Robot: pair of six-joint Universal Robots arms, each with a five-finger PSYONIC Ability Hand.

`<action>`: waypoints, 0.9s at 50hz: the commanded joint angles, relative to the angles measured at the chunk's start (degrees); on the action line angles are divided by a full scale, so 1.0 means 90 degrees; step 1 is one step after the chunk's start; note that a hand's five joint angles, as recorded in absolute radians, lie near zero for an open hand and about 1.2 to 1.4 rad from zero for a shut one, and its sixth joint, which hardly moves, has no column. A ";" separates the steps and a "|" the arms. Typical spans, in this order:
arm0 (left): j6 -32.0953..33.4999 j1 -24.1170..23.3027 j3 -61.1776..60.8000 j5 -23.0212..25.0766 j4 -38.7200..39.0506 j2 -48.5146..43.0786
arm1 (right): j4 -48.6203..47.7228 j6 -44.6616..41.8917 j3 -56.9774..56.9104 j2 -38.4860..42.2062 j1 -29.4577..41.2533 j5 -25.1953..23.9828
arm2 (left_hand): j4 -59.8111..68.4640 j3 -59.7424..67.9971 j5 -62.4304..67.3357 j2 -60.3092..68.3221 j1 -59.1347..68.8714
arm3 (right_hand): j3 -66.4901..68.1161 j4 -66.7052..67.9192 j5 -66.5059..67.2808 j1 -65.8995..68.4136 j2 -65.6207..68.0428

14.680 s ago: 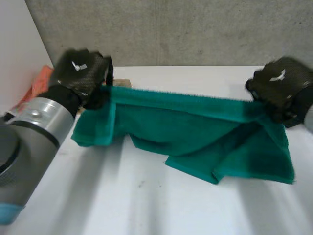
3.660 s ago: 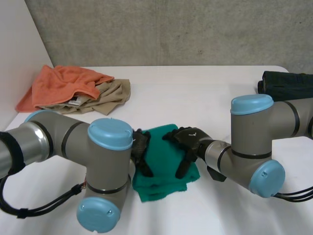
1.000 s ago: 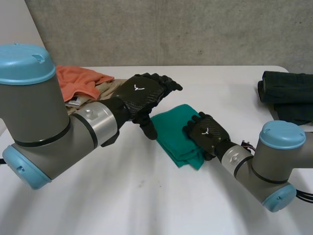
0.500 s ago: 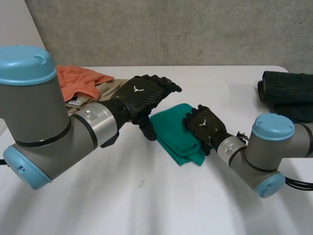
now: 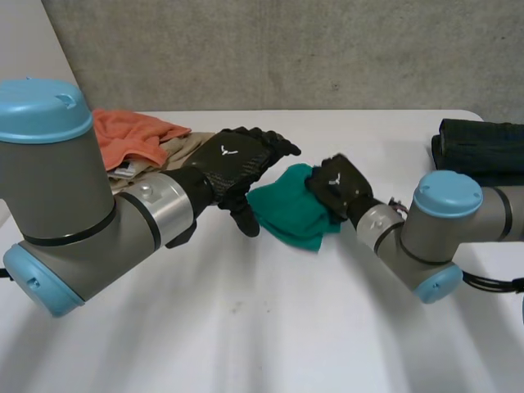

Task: Fold the laundry.

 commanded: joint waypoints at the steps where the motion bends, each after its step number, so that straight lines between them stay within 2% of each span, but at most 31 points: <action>1: 0.0000 0.0018 0.0044 0.0000 0.0007 0.0021 | -0.0133 0.1384 -0.0743 -0.0657 -0.0073 0.0304 | 0.0082 0.0020 -0.0043 0.0056 0.0130 | 0.1545 0.1296 0.1924 0.2307 0.1533; 5: 0.0000 0.0047 0.0083 -0.0010 0.0017 0.0089 | -0.0601 0.2068 -0.1231 -0.0989 -0.0404 0.0938 | 0.0083 0.0020 -0.0043 0.0057 0.0130 | 0.1545 0.1296 0.1924 0.2307 0.1533; 8: -0.0010 0.0086 0.0103 0.0000 0.0017 0.0109 | -0.0845 0.2196 -0.1582 -0.1272 -0.1251 0.1407 | 0.0082 0.0020 -0.0043 0.0056 0.0130 | 0.1545 0.1296 0.1924 0.2307 0.1533; 10: -0.0010 0.0086 0.0112 0.0000 0.0017 0.0119 | -0.0875 0.2254 -0.1806 -0.1293 -0.1788 0.1476 | 0.0082 0.0020 -0.0043 0.0056 0.0130 | 0.1545 0.1296 0.1924 0.2307 0.1533; 16: -0.0010 0.0037 0.0083 0.0000 0.0007 0.0119 | -0.0846 0.2265 -0.1993 -0.0922 -0.2679 0.1437 | 0.0082 0.0020 -0.0043 0.0056 0.0130 | 0.1545 0.1296 0.1924 0.2307 0.1533; 20: -0.0010 0.0018 0.0044 0.0000 0.0007 0.0119 | -0.0778 0.2265 -0.1886 -0.0551 -0.3246 0.1135 | 0.0082 0.0020 -0.0043 0.0056 0.0130 | 0.1545 0.1296 0.1924 0.2307 0.1533; 29: -0.0020 -0.0080 0.0034 0.0000 0.0017 0.0119 | -0.0583 0.2196 -0.1291 0.0299 -0.4339 -0.0699 | 0.0082 0.0020 -0.0043 0.0056 0.0130 | 0.1545 0.1296 0.1924 0.2307 0.1533; 33: -0.0020 -0.0090 0.0024 0.0000 0.0017 0.0109 | -0.0504 0.2206 -0.1251 0.0270 -0.4623 -0.1043 | 0.0082 0.0020 -0.0043 0.0056 0.0130 | 0.1545 0.1296 0.1924 0.2307 0.1533; 38: -0.0020 -0.0138 0.0024 0.0000 0.0017 0.0119 | -0.0465 0.2274 -0.1271 0.0026 -0.4760 -0.1122 | 0.0082 0.0020 -0.0043 0.0056 0.0130 | 0.1545 0.1296 0.1924 0.2307 0.1533; 40: -0.0020 -0.0158 0.0015 0.0000 0.0017 0.0119 | -0.0436 0.2274 -0.1213 -0.0100 -0.4770 -0.1122 | 0.0064 0.0001 -0.0062 0.0038 0.0111 | -0.0752 -0.1001 -0.0373 0.0010 -0.0764; 41: -0.0020 -0.0168 0.0015 0.0000 0.0017 0.0119 | -0.0378 0.2265 -0.1144 -0.0237 -0.4770 -0.1112 | 0.0064 0.0001 -0.0062 0.0038 0.0111 | -0.3172 -0.3420 -0.2792 -0.2410 -0.3183; 45: -0.0039 -0.0168 0.0024 0.0000 0.0017 0.0158 | -0.0066 0.2274 -0.1046 -0.0540 -0.4790 -0.1014 | 0.0064 0.0001 -0.0062 0.0038 0.0111 | -0.5863 -0.6112 -0.5484 -0.5101 -0.5875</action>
